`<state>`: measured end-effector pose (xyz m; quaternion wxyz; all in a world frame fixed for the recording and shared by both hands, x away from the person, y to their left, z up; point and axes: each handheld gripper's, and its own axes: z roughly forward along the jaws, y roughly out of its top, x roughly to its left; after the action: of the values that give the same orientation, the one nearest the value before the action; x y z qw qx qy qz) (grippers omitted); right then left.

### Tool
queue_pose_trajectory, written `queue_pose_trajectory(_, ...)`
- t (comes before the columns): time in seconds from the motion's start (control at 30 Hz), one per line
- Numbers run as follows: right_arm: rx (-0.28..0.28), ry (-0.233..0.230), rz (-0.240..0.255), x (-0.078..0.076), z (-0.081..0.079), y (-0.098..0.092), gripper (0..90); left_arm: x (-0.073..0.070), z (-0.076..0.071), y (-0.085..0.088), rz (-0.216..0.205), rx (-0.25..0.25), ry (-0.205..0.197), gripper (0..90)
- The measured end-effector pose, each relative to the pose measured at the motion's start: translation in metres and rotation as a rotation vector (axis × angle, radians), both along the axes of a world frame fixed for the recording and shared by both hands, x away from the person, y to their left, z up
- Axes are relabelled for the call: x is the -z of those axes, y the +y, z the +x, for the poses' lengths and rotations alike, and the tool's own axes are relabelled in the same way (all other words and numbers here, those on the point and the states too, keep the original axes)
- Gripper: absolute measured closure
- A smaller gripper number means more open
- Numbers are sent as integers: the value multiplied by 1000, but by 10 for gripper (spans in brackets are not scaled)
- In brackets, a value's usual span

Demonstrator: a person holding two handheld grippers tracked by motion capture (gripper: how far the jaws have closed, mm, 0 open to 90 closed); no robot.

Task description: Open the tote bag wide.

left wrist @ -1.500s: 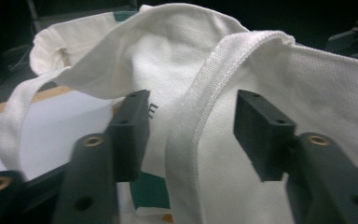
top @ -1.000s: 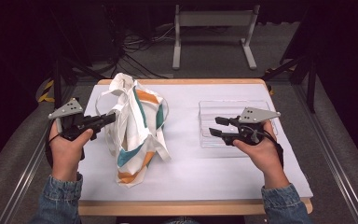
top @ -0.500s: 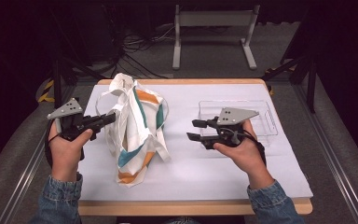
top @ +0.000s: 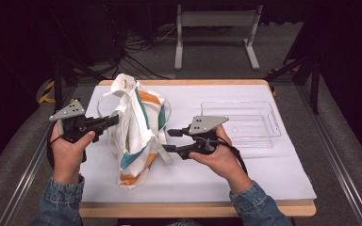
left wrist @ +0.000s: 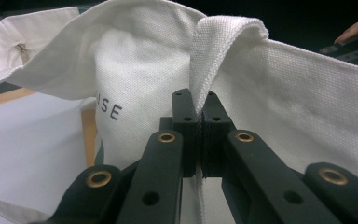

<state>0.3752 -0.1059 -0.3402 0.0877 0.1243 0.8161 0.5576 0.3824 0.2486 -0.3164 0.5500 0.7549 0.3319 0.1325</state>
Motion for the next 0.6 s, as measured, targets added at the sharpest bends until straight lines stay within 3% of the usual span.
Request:
queue_pose_trajectory(0.3,-10,9,-18,12,2,16,559,0,-4,1,7,3,-2,874)
queue_pose_trajectory(0.6,-27,-3,-23,11,1,19,848,0,-10,3,12,4,-12,874)
